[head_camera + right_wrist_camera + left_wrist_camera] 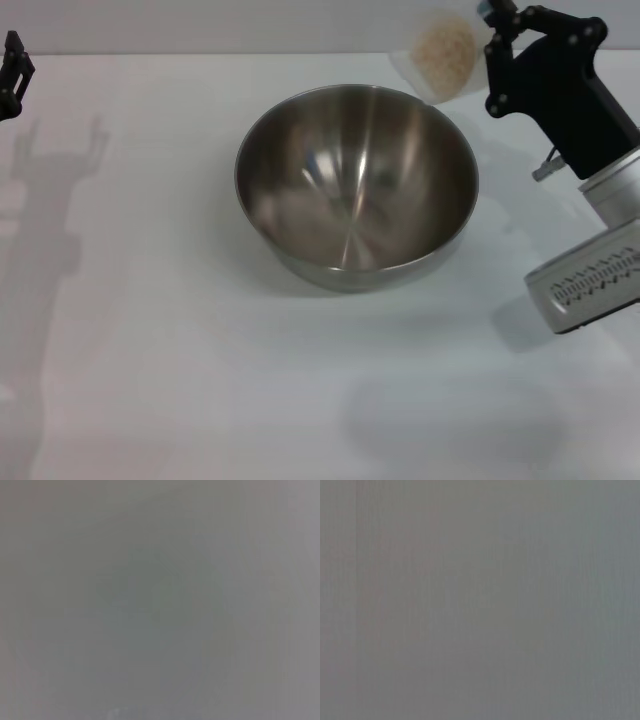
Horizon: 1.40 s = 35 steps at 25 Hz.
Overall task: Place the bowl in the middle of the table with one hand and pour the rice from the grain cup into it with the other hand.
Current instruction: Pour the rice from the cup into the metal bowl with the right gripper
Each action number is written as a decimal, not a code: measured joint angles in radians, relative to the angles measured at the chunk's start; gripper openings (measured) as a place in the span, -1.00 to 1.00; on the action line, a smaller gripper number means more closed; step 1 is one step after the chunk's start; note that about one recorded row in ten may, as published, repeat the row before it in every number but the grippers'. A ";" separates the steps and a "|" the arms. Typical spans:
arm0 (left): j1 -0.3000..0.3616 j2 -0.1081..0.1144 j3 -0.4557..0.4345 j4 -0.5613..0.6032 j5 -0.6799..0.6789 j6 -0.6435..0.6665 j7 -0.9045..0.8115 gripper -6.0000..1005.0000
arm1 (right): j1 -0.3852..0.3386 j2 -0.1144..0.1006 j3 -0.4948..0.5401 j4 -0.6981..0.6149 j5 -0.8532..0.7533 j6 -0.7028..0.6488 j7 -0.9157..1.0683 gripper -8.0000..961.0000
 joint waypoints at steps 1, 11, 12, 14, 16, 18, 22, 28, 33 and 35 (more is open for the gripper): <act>0.000 0.000 0.000 0.000 0.000 0.000 0.000 0.63 | 0.004 0.000 0.000 0.004 -0.002 0.002 -0.012 -0.96; -0.005 0.000 -0.017 0.005 -0.002 0.000 0.000 0.63 | 0.017 0.002 -0.001 0.032 -0.028 0.003 -0.227 -0.96; -0.006 0.000 -0.018 0.005 -0.002 0.000 0.000 0.63 | 0.018 0.002 -0.001 0.034 -0.028 0.003 -0.251 -0.96; -0.009 0.001 -0.023 0.006 -0.002 0.000 0.000 0.63 | 0.019 0.002 -0.001 0.034 -0.028 0.000 -0.286 -0.96; -0.010 0.000 -0.026 0.005 -0.002 0.000 0.000 0.63 | 0.021 0.002 -0.001 0.034 -0.028 -0.001 -0.329 -0.96; -0.012 0.000 -0.026 0.002 -0.002 0.000 0.000 0.63 | 0.021 0.002 -0.001 0.035 -0.028 0.001 -0.381 -0.96; -0.014 0.000 -0.026 0.001 -0.002 0.000 0.000 0.63 | 0.021 0.002 -0.001 0.050 -0.049 0.003 -0.454 -0.96; -0.017 0.000 -0.026 0.002 -0.002 0.000 0.000 0.63 | 0.026 0.001 -0.001 0.054 -0.087 0.006 -0.505 -0.96; -0.014 0.000 -0.026 0.001 -0.002 0.000 0.000 0.63 | 0.028 0.002 -0.001 0.059 -0.105 0.011 -0.558 -0.96; -0.013 0.000 -0.026 0.001 -0.002 0.000 0.000 0.63 | 0.028 0.002 -0.001 0.059 -0.107 0.011 -0.590 -0.96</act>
